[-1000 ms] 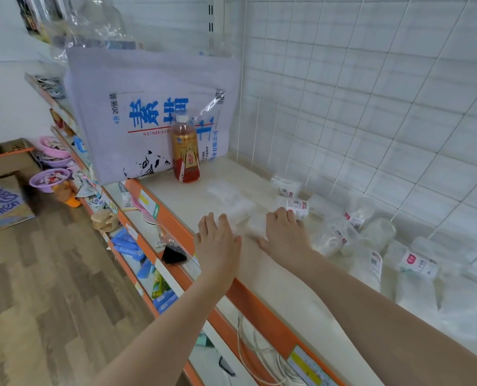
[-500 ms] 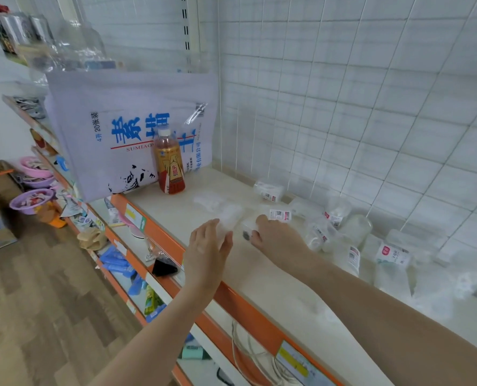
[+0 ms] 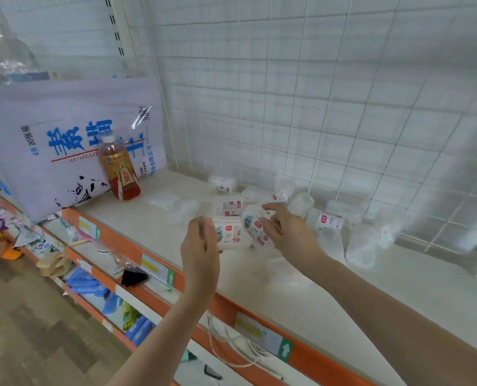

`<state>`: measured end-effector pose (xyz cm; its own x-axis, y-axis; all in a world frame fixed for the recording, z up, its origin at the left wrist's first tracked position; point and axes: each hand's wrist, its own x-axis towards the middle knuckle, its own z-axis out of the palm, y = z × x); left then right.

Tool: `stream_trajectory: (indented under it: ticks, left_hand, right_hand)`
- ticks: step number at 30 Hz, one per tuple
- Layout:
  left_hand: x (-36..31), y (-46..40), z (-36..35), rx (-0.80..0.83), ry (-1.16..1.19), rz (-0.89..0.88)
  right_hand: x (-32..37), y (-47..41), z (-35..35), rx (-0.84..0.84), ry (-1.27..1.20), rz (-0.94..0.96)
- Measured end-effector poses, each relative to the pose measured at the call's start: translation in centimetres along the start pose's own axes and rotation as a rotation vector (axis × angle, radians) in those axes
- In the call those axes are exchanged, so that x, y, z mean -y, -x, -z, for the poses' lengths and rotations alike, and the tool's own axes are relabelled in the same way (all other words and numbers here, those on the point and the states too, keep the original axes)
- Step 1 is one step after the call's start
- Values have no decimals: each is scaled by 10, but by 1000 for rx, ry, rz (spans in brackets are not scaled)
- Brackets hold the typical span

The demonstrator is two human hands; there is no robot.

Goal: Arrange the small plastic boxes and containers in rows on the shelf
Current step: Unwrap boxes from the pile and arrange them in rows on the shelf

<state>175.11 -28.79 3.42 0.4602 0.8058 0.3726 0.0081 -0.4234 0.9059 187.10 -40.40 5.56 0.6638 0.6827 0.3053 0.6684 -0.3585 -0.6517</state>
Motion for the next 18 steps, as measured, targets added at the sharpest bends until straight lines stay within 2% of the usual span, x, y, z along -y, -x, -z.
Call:
stream_trajectory:
  ticks: [6,11,14,18]
  left_hand:
    - [-36,30,-47,147,238,45]
    - [-64,68,-96,300,339,61]
    - [-81,94,-124,400,366,7]
    - [-105,128,-158,529,428,29]
  right_hand:
    - [-32,53,64,-133,-101,-165]
    - [-67,105,119,-270,-50,-259]
    - [-85,139,153,-337,-89,-291]
    - [-101,179,193,-390,-175,-338]
